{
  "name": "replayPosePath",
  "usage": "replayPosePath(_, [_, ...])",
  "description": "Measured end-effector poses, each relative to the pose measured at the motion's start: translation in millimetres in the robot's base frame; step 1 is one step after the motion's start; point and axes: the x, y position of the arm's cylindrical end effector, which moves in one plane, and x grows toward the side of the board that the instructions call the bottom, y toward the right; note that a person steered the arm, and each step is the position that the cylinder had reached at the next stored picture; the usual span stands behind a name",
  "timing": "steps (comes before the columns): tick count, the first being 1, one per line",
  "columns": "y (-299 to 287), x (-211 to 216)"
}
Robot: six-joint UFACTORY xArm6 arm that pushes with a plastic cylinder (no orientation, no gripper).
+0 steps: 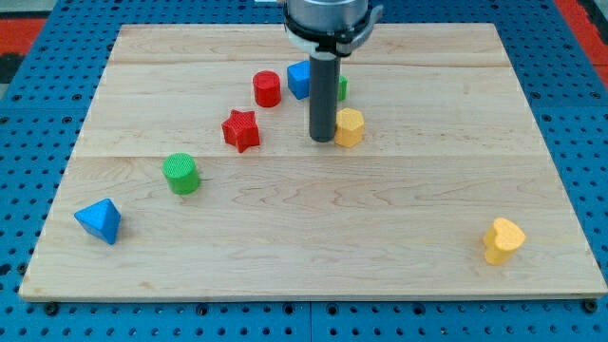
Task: Push the yellow hexagon towards the center right
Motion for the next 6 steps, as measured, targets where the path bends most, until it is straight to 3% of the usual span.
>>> replayPosePath(2, [-13, -36])
replayPosePath(3, [59, -48])
replayPosePath(5, [88, 29])
replayPosePath(6, [59, 13])
